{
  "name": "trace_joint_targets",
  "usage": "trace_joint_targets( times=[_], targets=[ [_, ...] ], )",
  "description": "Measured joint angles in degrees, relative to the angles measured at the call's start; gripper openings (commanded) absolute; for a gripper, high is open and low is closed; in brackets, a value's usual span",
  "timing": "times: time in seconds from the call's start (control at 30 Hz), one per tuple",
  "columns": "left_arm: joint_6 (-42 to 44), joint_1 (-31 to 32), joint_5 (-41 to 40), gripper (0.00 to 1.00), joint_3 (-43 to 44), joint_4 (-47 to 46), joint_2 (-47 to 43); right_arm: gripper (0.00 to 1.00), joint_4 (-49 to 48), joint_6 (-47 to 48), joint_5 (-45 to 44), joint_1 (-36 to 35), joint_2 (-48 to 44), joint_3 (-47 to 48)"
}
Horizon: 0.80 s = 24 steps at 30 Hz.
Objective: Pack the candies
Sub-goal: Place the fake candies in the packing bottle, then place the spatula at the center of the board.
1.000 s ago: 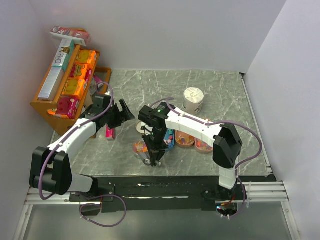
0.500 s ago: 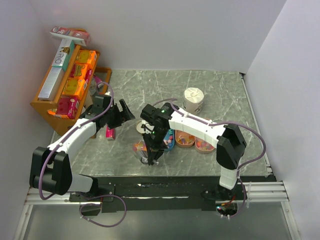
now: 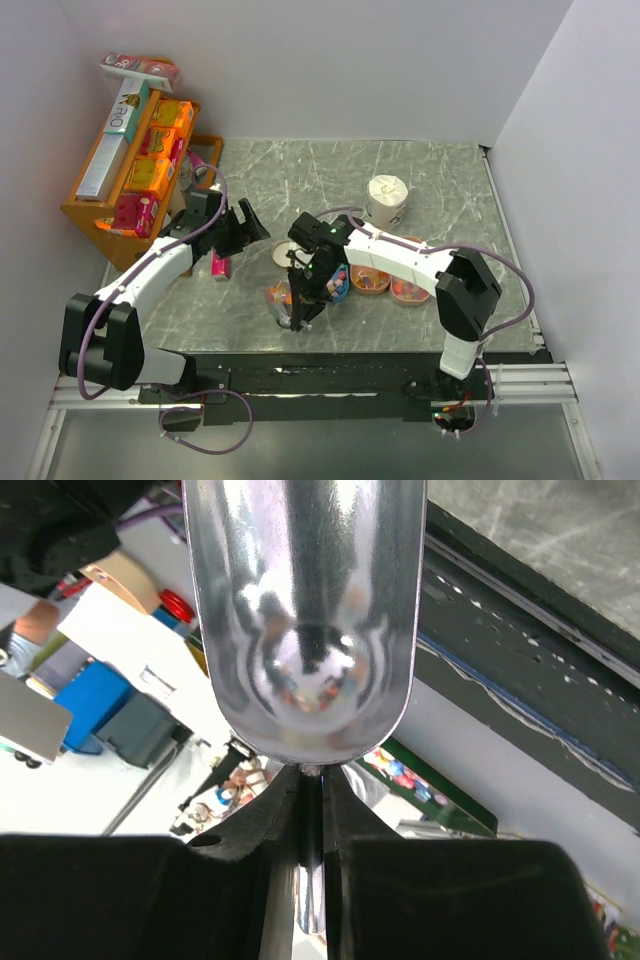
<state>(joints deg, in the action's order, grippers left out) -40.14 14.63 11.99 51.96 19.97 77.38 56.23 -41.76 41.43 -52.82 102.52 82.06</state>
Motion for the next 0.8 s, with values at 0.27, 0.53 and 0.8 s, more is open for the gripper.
trace_joint_targets(
  times=[0.27, 0.53, 0.8],
  targets=[
    [0.00, 0.00, 0.00, 0.96, 0.00, 0.00, 0.00, 0.00, -2.16, -0.87, -1.31, 0.20, -6.03, 0.00],
    [0.00, 0.00, 0.00, 0.97, -0.63, -0.44, -1.07, 0.00, -1.99, -3.48, -14.43, 0.22, -17.57, -6.27],
    [0.00, 0.00, 0.17, 0.96, -1.55, -1.44, -1.70, 0.00, 6.45, -12.90, -37.57, 1.42, -35.10, -12.00]
  ],
)
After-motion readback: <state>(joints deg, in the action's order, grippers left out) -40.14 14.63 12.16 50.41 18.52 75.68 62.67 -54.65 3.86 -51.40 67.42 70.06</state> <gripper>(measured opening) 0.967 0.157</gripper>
